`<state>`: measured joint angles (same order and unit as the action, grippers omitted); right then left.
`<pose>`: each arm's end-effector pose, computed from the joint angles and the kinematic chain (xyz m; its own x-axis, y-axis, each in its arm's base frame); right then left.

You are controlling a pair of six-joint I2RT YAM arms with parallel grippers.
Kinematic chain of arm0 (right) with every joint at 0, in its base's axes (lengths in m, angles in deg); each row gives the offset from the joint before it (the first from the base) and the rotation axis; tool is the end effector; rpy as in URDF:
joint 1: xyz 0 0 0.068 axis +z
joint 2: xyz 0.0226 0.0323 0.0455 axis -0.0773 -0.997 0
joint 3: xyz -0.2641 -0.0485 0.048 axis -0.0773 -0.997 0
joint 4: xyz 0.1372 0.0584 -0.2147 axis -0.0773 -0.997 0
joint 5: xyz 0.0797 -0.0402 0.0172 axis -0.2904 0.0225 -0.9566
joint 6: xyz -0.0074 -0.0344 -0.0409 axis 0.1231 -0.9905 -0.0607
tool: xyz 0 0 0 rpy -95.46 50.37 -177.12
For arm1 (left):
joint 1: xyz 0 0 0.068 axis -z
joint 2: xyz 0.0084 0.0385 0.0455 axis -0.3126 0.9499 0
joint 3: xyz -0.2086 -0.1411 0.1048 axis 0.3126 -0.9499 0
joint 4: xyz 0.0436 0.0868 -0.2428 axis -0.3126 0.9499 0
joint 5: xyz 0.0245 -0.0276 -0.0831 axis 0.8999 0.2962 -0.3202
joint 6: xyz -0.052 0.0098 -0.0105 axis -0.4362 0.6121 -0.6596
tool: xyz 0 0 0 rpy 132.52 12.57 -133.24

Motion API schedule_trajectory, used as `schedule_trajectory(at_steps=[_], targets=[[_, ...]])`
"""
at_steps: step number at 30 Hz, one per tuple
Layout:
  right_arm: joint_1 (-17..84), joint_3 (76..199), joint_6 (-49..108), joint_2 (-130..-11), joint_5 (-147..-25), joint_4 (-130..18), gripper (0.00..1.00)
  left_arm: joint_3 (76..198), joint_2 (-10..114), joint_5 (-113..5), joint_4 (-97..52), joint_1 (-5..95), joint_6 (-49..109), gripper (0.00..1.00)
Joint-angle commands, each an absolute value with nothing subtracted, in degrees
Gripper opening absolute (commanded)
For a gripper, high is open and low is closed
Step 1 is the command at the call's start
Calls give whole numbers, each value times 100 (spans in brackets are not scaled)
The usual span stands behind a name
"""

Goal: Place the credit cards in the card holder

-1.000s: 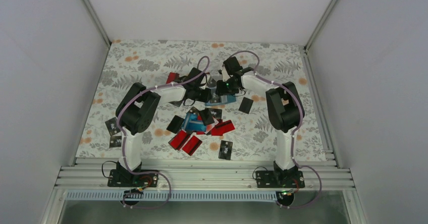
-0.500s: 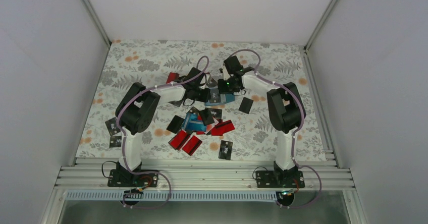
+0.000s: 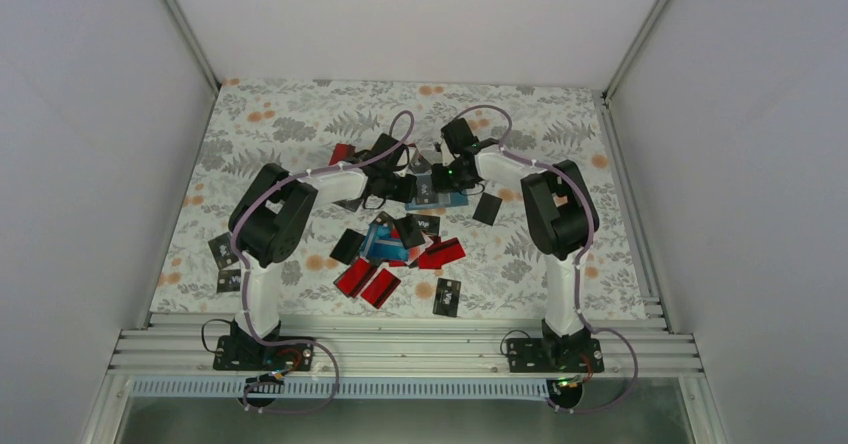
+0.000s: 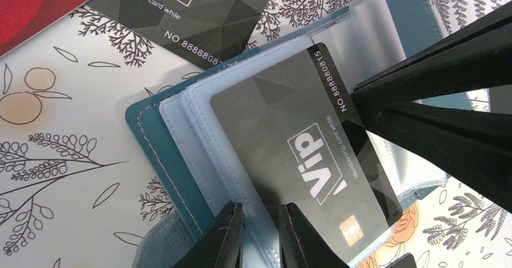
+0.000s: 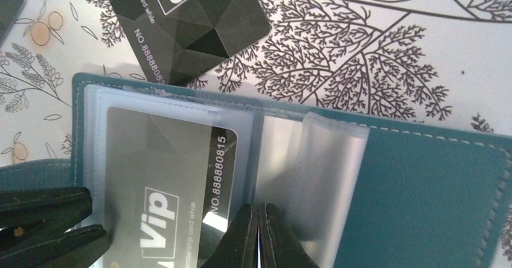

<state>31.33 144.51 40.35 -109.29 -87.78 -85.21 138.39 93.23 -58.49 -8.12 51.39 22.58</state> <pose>0.3769 0.1981 0.1431 -0.9341 -0.1429 -0.3270 -0.2363 0.9343 0.2669 0.3478 -0.2366 0.1373 -0.8621 0.1750 -0.4755 0.3717 0.8562 -0.3589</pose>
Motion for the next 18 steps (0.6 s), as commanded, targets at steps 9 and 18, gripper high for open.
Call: schedule_trajectory(at_steps=[9,18], targets=[[3323,14530,3908,-11057,-9003,-8428,18,14010,9379,-5868,-514,5100,2358,17],[3347,14458,3937,-11060,-8736,-8478,37,14218,9186,-5767,-175,5100,2442,28]])
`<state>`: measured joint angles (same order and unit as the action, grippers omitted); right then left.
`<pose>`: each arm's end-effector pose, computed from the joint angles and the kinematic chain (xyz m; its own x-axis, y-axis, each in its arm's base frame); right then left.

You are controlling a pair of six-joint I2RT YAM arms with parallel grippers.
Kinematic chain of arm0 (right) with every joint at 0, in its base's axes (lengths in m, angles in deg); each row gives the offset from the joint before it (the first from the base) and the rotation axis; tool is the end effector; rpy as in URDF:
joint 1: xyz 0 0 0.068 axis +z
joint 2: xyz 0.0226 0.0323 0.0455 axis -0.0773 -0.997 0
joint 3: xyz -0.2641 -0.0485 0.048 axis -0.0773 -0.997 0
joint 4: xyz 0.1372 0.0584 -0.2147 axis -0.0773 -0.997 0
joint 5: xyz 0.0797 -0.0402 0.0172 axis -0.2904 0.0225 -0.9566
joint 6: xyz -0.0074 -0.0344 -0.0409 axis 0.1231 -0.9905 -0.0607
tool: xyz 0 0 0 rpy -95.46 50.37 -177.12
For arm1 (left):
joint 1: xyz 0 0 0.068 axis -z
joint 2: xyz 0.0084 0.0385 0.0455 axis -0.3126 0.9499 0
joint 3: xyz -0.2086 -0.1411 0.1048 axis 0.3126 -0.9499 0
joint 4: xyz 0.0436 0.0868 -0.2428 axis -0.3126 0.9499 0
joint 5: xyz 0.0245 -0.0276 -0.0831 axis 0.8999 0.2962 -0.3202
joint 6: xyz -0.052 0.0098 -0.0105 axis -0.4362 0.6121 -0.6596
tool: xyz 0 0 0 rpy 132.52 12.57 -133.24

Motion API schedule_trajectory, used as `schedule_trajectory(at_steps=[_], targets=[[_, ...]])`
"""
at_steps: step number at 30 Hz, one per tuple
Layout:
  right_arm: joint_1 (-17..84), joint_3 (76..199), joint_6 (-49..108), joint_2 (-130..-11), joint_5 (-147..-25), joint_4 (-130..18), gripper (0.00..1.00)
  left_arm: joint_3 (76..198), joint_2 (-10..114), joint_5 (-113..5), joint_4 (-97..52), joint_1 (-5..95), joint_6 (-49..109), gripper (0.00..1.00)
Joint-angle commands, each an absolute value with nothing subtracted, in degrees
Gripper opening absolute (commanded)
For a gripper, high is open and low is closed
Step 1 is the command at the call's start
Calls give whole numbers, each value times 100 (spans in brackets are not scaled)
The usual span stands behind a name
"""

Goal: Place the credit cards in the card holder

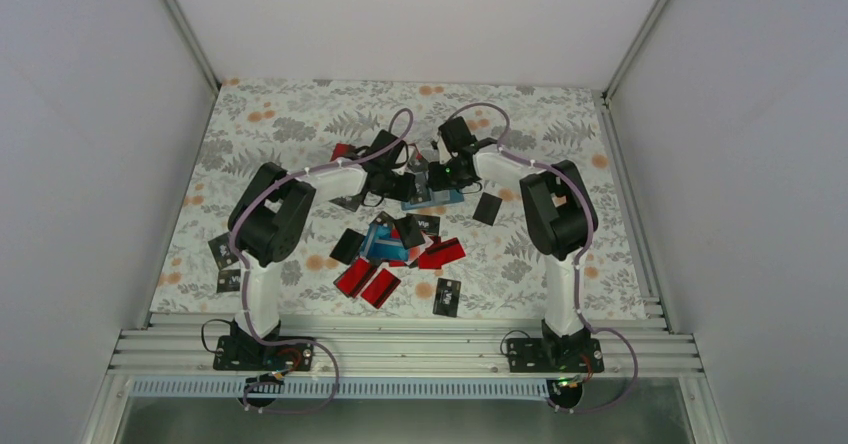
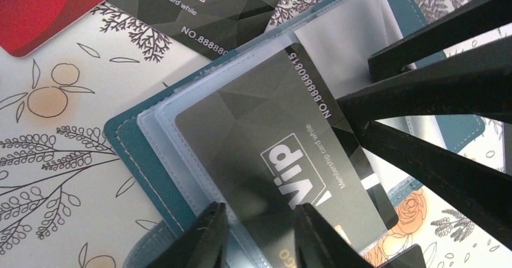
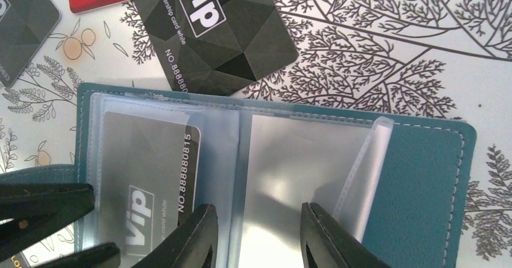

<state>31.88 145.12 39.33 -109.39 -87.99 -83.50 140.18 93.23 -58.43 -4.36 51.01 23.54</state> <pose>0.3795 0.2041 0.1467 -0.9165 -0.1625 -0.3655 -0.2720 0.9232 0.2716 0.3499 -0.2345 0.1422 -0.8704 0.1922 -0.4532 0.3701 0.8626 -0.3449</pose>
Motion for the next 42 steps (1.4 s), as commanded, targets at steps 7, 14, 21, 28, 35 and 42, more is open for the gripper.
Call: schedule_trajectory(at_steps=[7,14,21,28,35,42], targets=[[3342,14311,4034,-10991,-8502,-8480,30,14282,8816,-5599,166,5093,2468,46],[3337,14139,4090,-10954,-8528,-8391,8,13926,8759,-6140,-347,4998,2132,45],[3335,13866,4130,-10871,-8562,-8249,4,13975,8958,-6437,-612,4963,1930,45],[3325,13789,4130,-10814,-8588,-8217,4,13975,9126,-6682,-794,4940,1818,45],[3321,13762,4130,-10812,-8597,-8199,4,13972,9259,-6615,-801,4933,1719,45],[3306,13765,4121,-10811,-8604,-8199,4,14068,9421,-6540,-642,4935,1739,45]])
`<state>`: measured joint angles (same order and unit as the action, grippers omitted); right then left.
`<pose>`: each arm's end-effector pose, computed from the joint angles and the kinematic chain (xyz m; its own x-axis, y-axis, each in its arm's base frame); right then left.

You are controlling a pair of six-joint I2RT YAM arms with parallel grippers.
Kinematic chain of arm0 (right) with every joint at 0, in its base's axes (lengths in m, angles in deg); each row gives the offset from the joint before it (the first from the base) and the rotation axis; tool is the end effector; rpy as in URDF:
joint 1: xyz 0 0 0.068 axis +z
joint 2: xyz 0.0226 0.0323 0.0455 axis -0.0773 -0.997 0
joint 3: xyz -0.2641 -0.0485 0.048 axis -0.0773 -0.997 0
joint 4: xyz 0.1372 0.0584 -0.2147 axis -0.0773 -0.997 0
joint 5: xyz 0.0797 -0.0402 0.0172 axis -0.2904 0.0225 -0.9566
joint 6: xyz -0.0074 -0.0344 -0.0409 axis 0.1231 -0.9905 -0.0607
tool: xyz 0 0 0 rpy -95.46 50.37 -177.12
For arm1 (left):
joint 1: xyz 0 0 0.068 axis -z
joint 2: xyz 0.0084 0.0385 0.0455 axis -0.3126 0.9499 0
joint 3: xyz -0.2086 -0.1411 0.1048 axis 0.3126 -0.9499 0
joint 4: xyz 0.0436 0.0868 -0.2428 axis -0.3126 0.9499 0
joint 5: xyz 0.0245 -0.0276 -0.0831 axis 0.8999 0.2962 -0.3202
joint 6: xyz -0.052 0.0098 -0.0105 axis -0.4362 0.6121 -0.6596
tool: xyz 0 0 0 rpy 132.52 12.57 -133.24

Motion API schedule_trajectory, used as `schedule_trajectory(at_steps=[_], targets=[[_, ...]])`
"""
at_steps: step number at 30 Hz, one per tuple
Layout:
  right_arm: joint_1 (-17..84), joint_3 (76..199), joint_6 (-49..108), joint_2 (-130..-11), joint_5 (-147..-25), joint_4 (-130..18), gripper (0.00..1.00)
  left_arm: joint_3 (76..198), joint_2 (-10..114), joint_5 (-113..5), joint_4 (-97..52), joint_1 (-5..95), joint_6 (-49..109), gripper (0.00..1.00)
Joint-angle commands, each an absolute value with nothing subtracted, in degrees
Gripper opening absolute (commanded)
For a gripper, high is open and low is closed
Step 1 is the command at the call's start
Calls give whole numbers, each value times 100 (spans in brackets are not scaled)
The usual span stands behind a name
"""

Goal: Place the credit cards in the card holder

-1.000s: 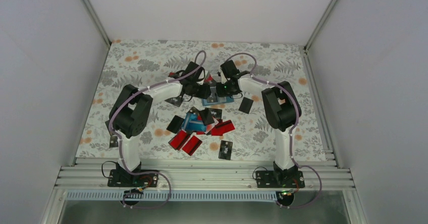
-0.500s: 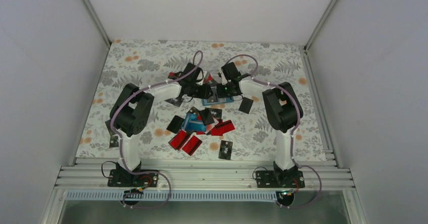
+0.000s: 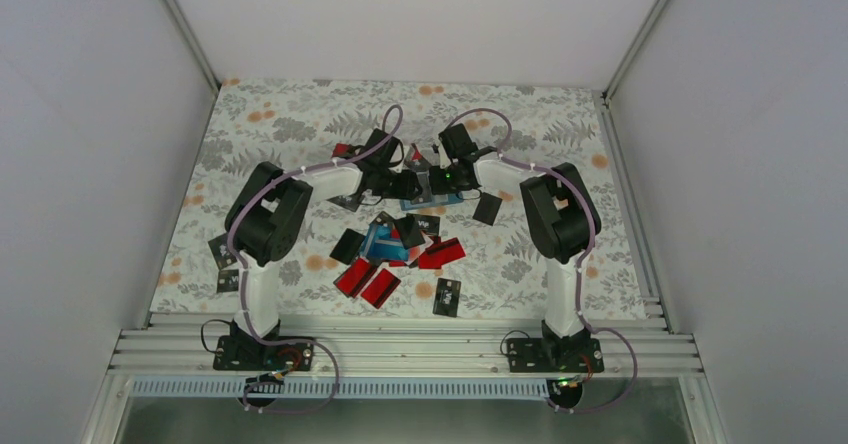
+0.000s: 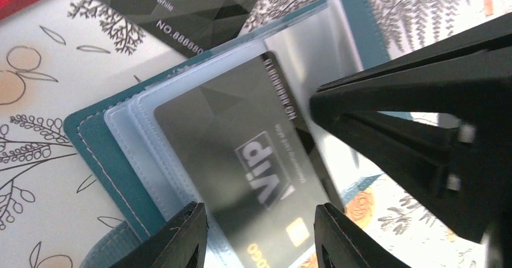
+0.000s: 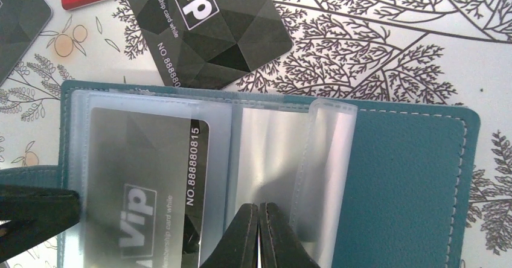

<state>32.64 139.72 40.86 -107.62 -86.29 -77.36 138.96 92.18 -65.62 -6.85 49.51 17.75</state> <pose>0.3689 0.2038 0.1381 -0.9040 -0.1390 -0.4044 -0.2614 0.9280 0.2654 0.3522 -0.2281 0.1471 -0.9076 0.0984 -0.4082 0.3082 0.8165 -0.4882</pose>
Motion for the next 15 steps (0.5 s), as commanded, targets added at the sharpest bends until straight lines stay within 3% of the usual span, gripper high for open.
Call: schedule_trajectory(at_steps=[1,7,15], targets=[[3306,13758,4123,-10816,-8612,-8195,4,14070,9436,-6545,-642,4927,1736,45],[3309,13742,4126,-10817,-8658,-8162,4,14104,9513,-6536,-625,4933,1683,46],[3307,13713,4123,-10785,-8711,-8130,4,14192,9495,-6719,-723,4953,1639,55]])
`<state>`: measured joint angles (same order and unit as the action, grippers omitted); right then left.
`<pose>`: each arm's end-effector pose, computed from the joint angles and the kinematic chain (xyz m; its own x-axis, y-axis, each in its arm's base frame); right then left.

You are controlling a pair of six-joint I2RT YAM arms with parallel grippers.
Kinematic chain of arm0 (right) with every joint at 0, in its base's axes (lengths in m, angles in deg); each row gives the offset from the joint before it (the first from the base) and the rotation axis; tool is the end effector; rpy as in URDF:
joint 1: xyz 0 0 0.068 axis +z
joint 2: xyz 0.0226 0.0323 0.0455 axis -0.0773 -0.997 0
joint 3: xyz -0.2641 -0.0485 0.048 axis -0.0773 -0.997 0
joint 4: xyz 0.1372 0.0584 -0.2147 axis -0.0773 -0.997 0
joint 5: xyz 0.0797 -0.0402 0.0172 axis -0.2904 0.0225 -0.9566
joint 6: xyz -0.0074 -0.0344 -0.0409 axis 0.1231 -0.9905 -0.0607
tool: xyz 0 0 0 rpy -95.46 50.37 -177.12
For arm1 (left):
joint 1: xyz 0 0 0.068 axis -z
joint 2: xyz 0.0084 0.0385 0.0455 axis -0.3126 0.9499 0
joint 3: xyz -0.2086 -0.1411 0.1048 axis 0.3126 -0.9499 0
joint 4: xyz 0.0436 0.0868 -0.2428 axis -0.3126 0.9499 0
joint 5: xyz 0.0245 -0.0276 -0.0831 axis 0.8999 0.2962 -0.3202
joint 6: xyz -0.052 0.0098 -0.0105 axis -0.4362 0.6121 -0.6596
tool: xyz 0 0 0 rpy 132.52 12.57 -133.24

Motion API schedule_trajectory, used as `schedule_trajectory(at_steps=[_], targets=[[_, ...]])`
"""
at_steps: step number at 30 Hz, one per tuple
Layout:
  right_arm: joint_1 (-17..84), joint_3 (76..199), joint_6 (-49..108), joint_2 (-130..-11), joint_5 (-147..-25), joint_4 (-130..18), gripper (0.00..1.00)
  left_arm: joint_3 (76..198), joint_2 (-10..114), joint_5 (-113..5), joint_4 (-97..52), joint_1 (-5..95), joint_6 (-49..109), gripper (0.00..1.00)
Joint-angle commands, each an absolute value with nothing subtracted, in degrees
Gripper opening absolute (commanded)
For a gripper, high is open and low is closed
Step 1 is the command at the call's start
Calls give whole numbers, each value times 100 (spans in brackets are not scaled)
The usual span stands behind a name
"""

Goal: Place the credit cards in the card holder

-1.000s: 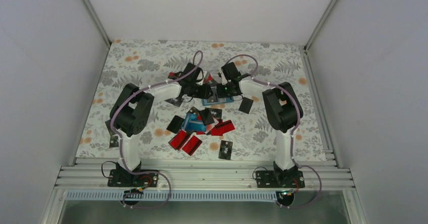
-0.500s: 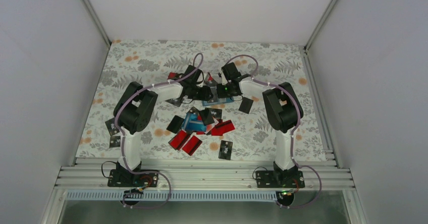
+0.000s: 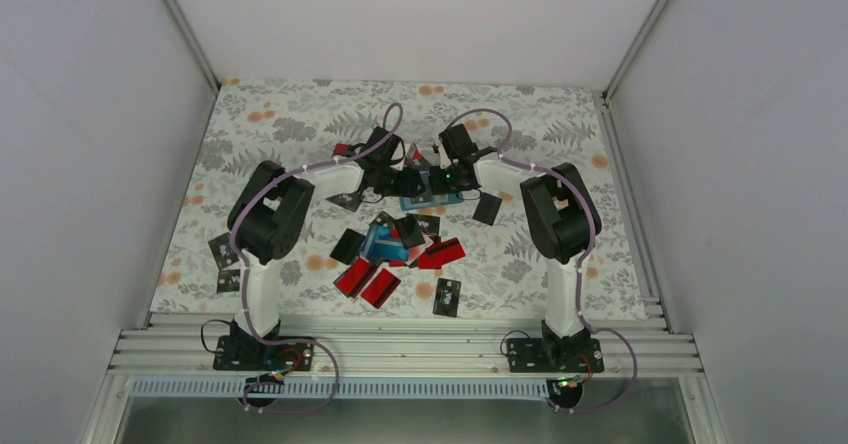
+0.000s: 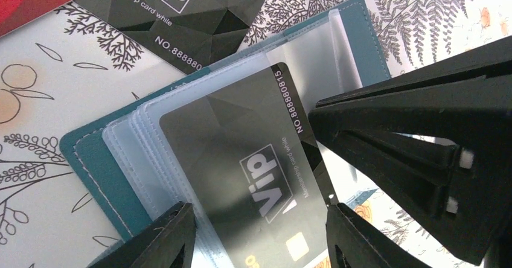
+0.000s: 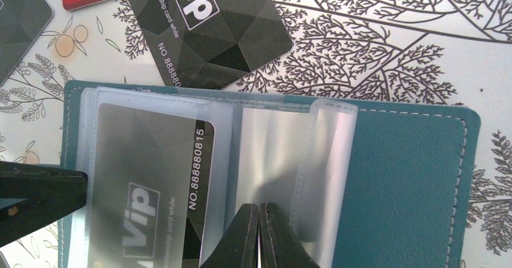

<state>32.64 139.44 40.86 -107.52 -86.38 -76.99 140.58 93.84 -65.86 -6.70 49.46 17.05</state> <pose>0.3685 0.2036 0.1378 -0.9029 -0.1385 -0.4069 -0.2627 0.9271 0.2674 0.3578 -0.2312 0.1434 -0.9130 0.0894 -0.3981 0.2960 0.8166 -0.4955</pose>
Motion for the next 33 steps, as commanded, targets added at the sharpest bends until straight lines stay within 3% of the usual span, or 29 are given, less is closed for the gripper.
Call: schedule_trajectory(at_steps=[1,12,28,33], targets=[[3303,13709,4123,-10791,-8711,-8124,4,14188,9488,-6772,-768,4959,1628,57],[3308,13688,4123,-10786,-8746,-8103,4,14276,9751,-7096,-738,4919,1249,69],[3306,13687,4129,-10781,-8762,-8093,4,14455,9446,-7316,-811,4933,1311,70],[3306,13697,4139,-10777,-8725,-8109,4,14546,9455,-7147,-606,4946,1324,65]])
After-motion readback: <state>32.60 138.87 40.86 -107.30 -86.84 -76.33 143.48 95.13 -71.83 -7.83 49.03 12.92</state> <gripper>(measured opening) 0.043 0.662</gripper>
